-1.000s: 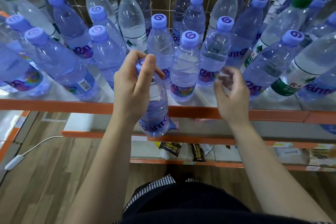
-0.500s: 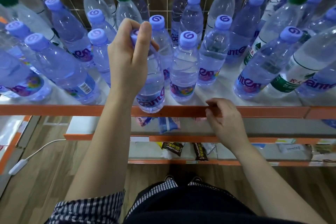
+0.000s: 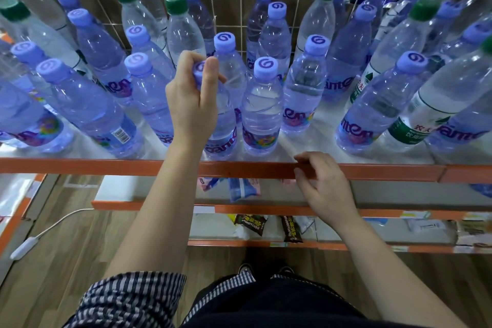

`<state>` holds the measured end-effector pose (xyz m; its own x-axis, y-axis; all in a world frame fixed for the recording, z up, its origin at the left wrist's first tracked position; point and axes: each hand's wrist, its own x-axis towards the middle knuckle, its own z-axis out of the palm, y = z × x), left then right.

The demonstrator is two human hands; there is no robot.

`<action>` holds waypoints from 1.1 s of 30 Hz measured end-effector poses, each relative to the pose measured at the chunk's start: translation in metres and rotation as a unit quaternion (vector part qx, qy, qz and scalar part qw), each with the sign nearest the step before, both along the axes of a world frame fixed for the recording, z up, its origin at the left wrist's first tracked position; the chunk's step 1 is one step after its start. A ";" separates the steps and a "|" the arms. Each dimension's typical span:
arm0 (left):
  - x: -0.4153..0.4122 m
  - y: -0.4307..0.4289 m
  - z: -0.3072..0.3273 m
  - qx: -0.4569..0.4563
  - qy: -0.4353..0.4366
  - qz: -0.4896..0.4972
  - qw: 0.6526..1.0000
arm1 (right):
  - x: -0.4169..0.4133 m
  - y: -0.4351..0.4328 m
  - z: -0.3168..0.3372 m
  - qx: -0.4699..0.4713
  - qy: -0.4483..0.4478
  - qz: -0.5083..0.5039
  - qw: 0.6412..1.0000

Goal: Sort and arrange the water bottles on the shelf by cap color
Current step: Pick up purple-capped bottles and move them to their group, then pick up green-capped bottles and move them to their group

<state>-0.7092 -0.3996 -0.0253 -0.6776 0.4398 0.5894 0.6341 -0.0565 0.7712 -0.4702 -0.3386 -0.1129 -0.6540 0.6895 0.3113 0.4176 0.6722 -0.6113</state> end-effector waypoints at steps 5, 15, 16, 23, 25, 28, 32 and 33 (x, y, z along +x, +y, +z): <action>0.002 -0.003 -0.003 0.017 0.013 0.017 1.000 | 0.000 0.001 0.003 -0.007 0.004 0.012 1.000; 0.012 -0.022 0.014 -0.007 0.024 0.049 0.998 | -0.031 -0.005 0.068 0.018 0.143 0.080 0.986; 0.013 -0.026 0.020 0.004 0.033 0.052 0.998 | -0.037 -0.007 0.080 0.024 0.162 0.091 0.982; -0.018 -0.059 0.073 0.023 0.074 0.040 0.996 | -0.101 -0.027 0.157 0.056 0.252 0.148 0.955; -0.041 -0.065 0.092 0.020 0.087 0.018 0.996 | -0.127 -0.028 0.175 0.074 0.238 0.154 0.956; -0.089 -0.067 0.116 -0.021 0.070 -0.052 0.996 | -0.173 -0.024 0.197 0.099 0.180 0.146 0.968; -0.151 -0.055 0.129 -0.134 0.043 -0.132 0.981 | -0.230 -0.010 0.209 0.122 0.038 0.087 0.988; -0.165 -0.050 0.128 -0.161 0.057 -0.141 0.975 | -0.241 -0.006 0.210 0.119 -0.009 0.065 0.991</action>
<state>-0.8738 -0.4498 0.1030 -0.4410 0.7737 0.4549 0.7113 -0.0078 0.7029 -0.7114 -0.3445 0.0972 -0.7390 0.5081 0.4425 0.3274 0.8448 -0.4233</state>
